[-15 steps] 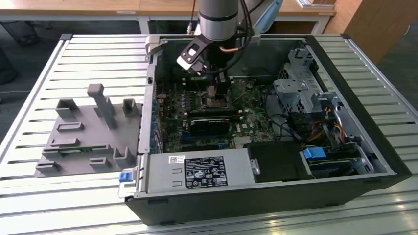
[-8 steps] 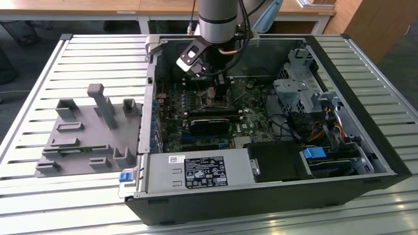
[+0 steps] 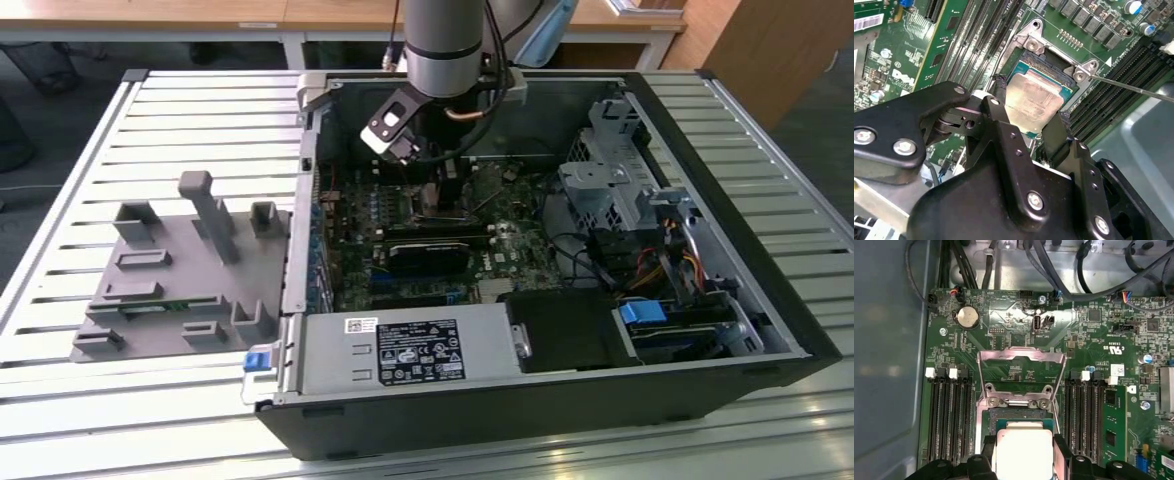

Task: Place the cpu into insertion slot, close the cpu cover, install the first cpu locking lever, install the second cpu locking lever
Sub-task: 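Place the cpu into insertion slot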

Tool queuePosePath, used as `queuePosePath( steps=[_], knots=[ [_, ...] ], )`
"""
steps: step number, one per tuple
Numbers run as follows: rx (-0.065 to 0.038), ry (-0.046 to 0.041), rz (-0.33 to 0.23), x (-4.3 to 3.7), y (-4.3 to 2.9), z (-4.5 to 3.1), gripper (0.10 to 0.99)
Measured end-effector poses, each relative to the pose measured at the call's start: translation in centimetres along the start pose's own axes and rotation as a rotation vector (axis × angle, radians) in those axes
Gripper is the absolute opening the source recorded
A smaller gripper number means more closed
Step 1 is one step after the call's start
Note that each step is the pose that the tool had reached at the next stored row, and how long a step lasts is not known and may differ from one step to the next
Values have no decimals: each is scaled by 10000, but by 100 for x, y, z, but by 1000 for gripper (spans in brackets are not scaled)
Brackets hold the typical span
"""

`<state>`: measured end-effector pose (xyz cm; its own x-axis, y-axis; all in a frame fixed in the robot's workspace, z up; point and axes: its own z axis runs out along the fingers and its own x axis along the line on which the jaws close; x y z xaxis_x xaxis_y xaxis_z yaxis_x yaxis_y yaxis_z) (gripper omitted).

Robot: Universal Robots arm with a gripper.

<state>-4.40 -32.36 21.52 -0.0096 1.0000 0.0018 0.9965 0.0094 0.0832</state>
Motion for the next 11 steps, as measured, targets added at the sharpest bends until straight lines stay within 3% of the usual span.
queuePosePath(
  steps=[11],
  knots=[
    [3,-14,163,10,-9,66,537]
  ],
)
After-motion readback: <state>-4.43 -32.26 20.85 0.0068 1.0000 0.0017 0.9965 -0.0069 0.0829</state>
